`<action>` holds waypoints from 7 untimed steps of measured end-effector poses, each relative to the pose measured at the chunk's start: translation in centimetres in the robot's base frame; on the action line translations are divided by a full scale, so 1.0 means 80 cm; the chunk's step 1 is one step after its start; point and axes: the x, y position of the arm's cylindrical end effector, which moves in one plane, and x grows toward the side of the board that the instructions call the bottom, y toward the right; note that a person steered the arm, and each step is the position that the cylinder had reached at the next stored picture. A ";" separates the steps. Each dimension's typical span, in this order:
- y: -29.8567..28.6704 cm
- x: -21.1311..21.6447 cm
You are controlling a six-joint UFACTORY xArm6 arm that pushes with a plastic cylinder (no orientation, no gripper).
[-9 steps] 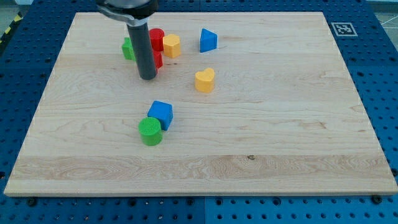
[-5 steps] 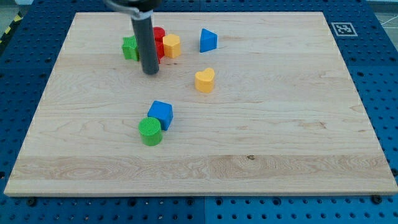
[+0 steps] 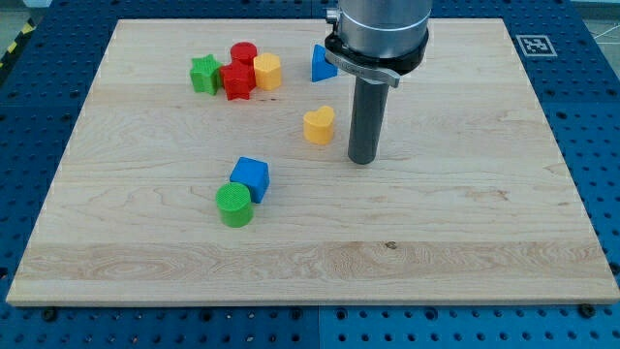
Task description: Move the yellow heart closer to the yellow hexagon
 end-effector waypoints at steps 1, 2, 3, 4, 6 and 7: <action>-0.013 -0.015; -0.040 -0.027; -0.069 -0.038; -0.093 -0.054; -0.133 -0.101; -0.150 -0.126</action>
